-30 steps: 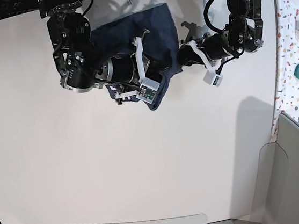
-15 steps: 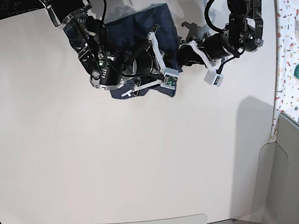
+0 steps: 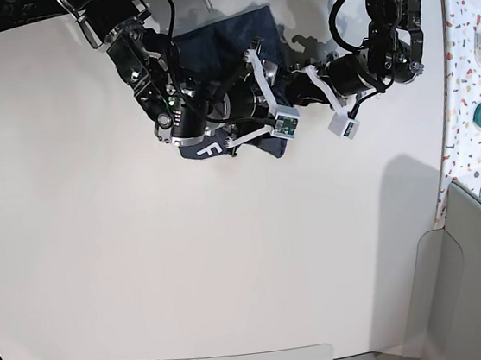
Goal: Layout the t-shirt on the table in an organized manner, then fold the t-shirt properly
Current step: 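Release the folded end and lift the right gripper away, then regrasp the folded bundle edge with the right gripper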
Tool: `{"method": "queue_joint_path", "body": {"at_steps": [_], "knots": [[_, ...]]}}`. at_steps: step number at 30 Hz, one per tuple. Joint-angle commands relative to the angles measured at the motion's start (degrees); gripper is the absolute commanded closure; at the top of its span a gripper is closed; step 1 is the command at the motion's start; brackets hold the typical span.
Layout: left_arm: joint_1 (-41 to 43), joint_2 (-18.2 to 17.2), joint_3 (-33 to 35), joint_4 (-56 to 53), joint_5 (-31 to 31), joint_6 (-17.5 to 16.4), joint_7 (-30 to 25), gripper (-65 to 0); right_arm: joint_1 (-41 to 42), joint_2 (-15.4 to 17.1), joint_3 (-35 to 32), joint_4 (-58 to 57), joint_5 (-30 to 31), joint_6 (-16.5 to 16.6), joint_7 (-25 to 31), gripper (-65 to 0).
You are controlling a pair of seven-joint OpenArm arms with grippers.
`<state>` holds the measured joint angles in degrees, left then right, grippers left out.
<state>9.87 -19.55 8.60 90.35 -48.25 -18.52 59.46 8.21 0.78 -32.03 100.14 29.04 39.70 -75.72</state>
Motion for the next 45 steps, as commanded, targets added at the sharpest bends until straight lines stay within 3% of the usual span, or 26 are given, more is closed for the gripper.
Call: {"method": "queue_joint_path", "body": {"at_steps": [1, 4, 9, 16, 18, 22, 27, 31, 39, 45], "knots": [[0.8, -0.6, 0.1, -0.9, 6.3, 2.0, 4.1, -9.1, 1.2, -0.6, 0.1, 2.8, 1.2, 0.3, 1.5, -38.7], [0.8, -0.7, 0.1, -0.9, 6.3, 2.0, 4.1, -9.1, 1.4, -0.6, 0.3, 7.3, 2.3, 0.3, 1.5, -42.1], [0.8, -0.7, 0.1, -0.9, 6.3, 2.0, 4.1, -9.1, 3.9, -0.7, 3.3, 11.6, 6.8, 0.3, 1.6, -42.2], [0.8, -0.8, 0.0, -0.9, 6.3, 2.0, 4.1, -9.0, 2.5, -0.6, 23.2, 11.7, 8.1, 0.3, 1.2, -41.0], [0.8, -0.8, 0.0, -0.9, 6.3, 2.0, 4.1, -9.0, 0.9, -0.3, 30.1, 11.7, 8.1, 0.3, 1.1, -33.5], [0.8, -0.8, 0.1, -0.9, 6.3, 2.0, 4.0, -8.9, -2.8, 2.0, 38.3, 11.4, 7.7, 0.3, 1.1, 0.0], [0.8, -0.8, 0.1, -0.9, 6.3, 2.0, 4.0, -8.9, -8.4, 3.1, 43.9, 11.3, 0.4, 0.3, 1.5, 0.0], [0.8, -0.9, 0.1, -0.9, 6.4, 2.0, 3.9, -8.9, -10.4, 2.0, 42.6, 11.3, -1.0, 0.3, 2.5, 0.0], [0.8, -0.9, 0.1, -0.9, 6.4, 2.0, 3.8, -8.9, -10.2, -2.0, 32.3, 11.3, -1.1, 0.3, 4.5, 0.0], [0.8, -0.9, -0.1, -0.9, 6.4, 2.0, 3.7, -8.9, -8.3, -0.4, 12.9, 11.0, -1.1, 0.3, 3.9, 0.0]]}}
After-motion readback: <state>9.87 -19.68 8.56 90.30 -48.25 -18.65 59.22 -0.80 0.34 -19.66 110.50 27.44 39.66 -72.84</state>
